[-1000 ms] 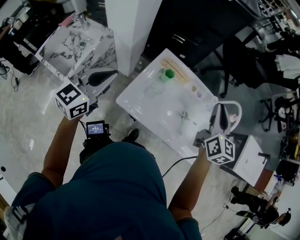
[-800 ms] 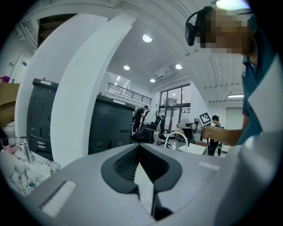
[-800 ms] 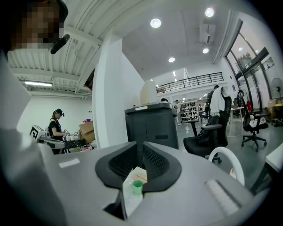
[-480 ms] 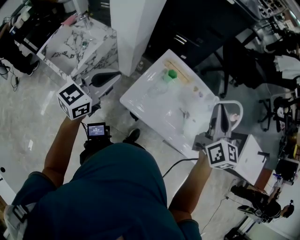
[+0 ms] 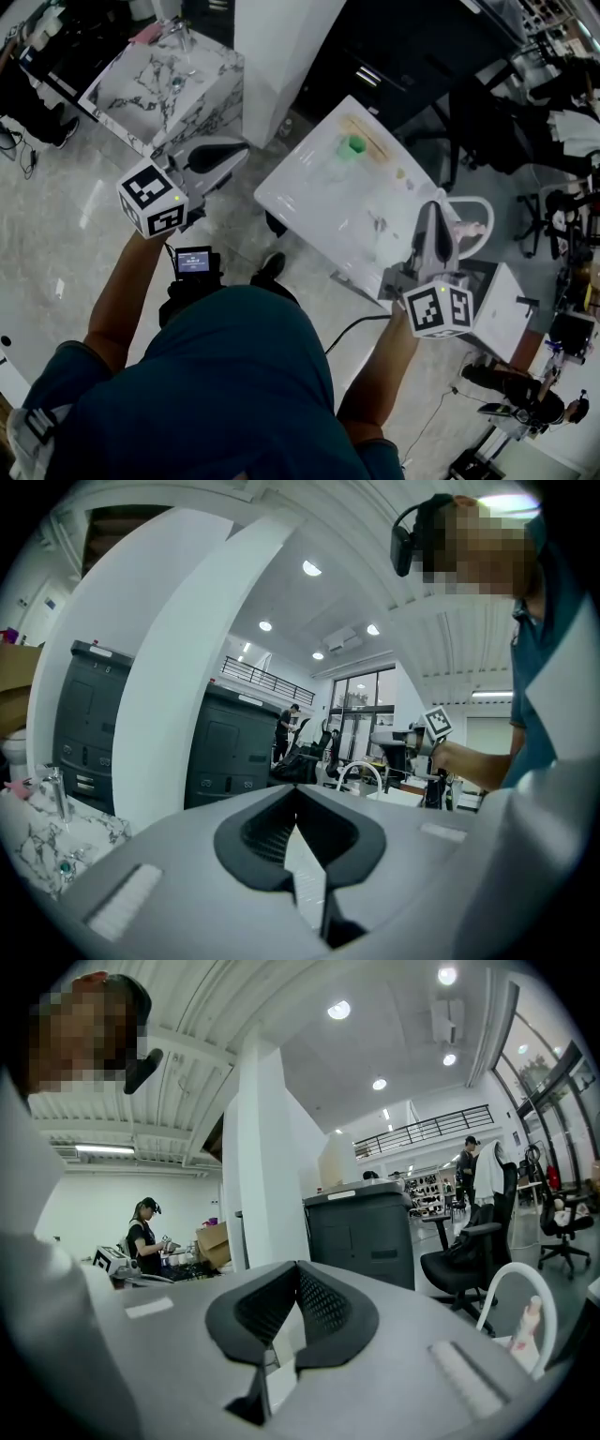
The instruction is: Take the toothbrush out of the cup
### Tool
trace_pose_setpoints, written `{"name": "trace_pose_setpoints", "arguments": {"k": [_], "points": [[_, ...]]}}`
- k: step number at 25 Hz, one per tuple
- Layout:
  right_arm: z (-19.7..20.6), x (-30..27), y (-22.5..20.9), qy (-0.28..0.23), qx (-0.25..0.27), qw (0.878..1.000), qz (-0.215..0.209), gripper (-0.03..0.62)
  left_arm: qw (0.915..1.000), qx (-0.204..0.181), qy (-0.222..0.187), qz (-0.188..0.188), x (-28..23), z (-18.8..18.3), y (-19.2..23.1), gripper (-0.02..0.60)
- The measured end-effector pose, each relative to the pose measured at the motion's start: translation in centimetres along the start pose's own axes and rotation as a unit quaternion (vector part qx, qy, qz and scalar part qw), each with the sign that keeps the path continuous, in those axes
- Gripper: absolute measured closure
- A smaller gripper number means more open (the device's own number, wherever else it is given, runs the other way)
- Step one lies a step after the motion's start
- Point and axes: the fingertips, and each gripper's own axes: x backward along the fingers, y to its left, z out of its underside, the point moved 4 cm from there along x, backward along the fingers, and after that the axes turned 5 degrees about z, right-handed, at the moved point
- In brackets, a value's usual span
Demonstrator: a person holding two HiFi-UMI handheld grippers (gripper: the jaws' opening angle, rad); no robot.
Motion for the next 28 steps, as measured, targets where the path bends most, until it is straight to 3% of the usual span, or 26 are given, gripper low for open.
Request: {"name": "trace_pose_setpoints", "arguments": {"k": [18,28], "points": [[2.5,2.3,17.2,0.012,0.032,0.998,-0.049,0.586,0.9989,-0.015,-0.007,0.044,9.5,0.0,-0.9,0.583],[3.5,5.0,22.9,0.014,0.031,0.999,-0.040,0.586,0.9970,-0.020,0.001,0.075,13.3,0.5,-1.2,0.582]]}}
